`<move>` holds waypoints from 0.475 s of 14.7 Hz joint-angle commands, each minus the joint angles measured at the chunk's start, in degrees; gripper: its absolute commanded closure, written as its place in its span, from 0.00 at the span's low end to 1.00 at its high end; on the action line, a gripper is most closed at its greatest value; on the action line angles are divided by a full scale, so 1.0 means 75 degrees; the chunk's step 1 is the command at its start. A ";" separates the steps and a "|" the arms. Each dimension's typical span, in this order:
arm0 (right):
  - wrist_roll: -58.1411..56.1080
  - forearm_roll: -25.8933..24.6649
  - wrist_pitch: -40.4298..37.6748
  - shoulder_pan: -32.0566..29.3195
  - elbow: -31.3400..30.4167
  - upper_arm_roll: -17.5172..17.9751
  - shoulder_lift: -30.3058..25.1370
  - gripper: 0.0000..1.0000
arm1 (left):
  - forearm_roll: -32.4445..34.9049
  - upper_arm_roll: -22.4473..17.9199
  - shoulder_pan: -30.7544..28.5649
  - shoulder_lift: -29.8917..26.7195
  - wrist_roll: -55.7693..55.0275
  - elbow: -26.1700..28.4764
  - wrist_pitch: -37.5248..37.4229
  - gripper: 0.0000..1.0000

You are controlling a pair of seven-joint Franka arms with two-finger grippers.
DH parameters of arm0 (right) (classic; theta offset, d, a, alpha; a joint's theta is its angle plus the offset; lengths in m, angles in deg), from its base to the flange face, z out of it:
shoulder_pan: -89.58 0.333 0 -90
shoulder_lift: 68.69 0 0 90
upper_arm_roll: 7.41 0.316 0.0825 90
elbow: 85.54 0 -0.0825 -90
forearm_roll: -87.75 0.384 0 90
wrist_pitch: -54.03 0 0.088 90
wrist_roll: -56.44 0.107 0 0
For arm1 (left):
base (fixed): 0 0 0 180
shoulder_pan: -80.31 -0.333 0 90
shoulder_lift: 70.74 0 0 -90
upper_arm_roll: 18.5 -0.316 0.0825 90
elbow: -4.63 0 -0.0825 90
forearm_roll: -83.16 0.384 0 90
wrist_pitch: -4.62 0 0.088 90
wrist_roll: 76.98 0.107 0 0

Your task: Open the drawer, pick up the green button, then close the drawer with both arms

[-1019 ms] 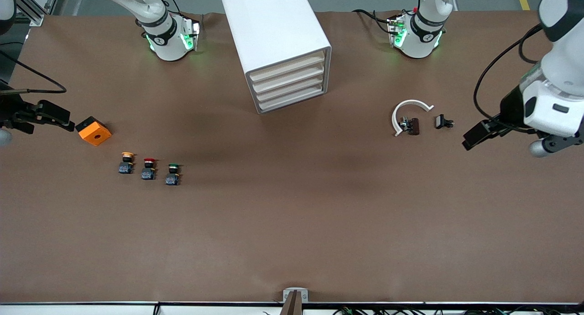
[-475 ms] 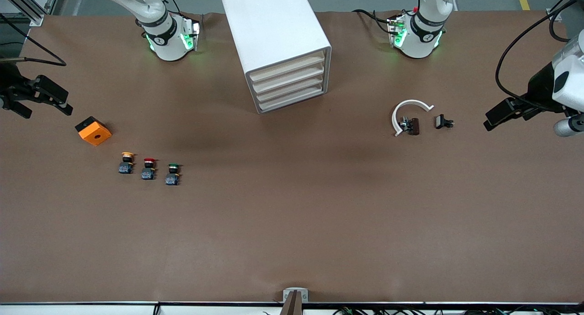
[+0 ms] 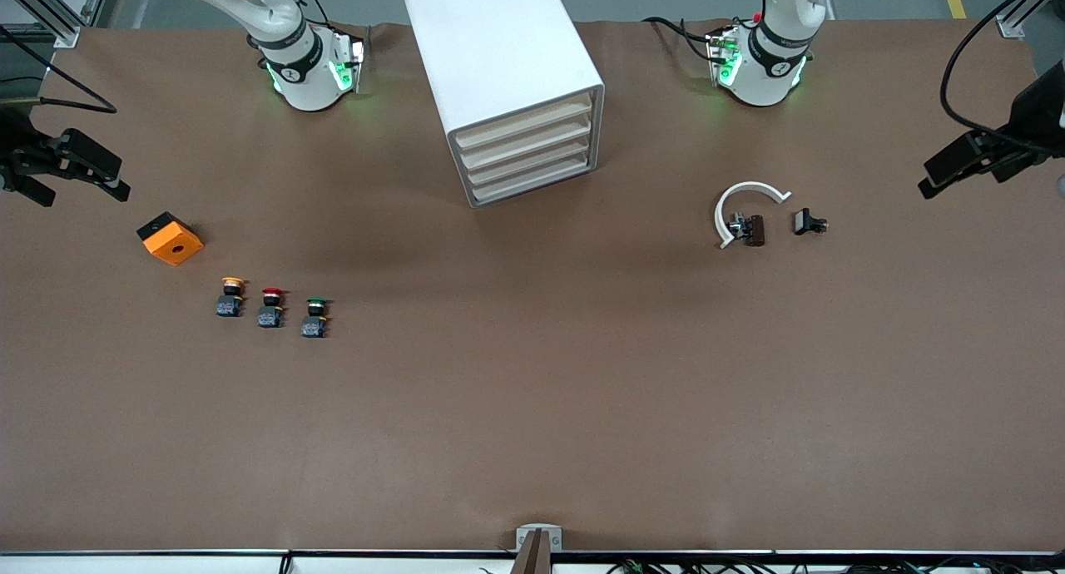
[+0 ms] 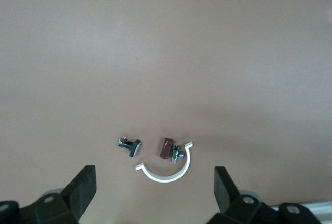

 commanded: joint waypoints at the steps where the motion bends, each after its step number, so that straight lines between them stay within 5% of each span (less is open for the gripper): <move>1: 0.0115 -0.0156 -0.0116 0.0052 0.0118 0.0010 0.0011 0.00 | 0.0040 -0.0036 -0.0039 -0.0161 0.0751 0.0171 -0.0111 0.00; 7: 0.0115 -0.0156 -0.0116 0.0064 0.0118 0.0010 0.0011 0.00 | 0.0040 0.0292 -0.0109 -0.0254 0.0941 0.0486 -0.0228 0.00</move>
